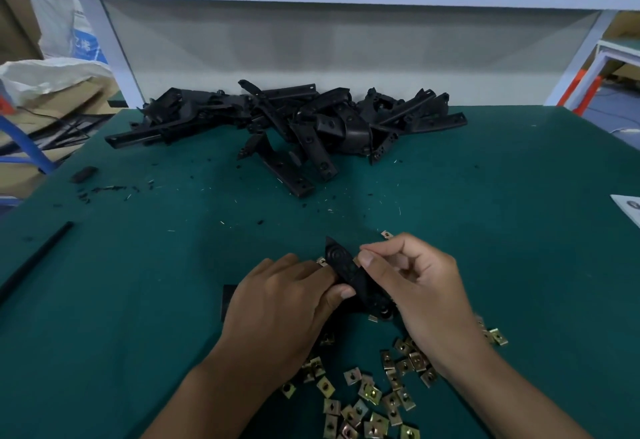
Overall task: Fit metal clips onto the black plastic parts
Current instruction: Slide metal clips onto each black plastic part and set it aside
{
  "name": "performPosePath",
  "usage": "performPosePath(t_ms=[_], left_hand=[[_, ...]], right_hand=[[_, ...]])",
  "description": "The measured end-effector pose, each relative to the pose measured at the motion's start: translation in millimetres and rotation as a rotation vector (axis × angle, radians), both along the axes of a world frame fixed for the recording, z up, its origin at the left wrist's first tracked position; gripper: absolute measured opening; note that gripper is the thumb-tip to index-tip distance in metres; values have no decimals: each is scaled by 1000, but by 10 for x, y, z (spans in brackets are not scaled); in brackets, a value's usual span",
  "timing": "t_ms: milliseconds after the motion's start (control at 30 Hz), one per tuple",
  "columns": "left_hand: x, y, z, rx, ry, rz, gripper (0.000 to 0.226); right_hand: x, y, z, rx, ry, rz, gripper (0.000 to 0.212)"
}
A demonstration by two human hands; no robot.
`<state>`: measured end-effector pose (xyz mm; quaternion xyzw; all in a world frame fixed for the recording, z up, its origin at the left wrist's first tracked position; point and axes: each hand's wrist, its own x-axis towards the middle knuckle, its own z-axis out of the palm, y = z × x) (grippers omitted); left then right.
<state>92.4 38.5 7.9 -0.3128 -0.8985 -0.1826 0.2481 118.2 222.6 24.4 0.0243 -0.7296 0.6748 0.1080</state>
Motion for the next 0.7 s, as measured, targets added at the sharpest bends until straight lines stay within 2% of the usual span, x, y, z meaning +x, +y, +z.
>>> performPosePath(t_ms=[133,267,433,533,700], left_hand=[[-5,6,-2,-29,36,21,43],[-4,3,-16,-39,14,23,46],[-5,-13,-2,-38,-21,6,53],[-8,22,19,-21,-18,42,58],[26,23,31,42,-27,83,52]], right_hand=[[20,10,7,23,19,-31,10],[26,23,8,47,18,-11,6],[30,55,19,207,27,55,14],[20,60,12,184,58,61,13],[4,49,-13,118,43,161,12]])
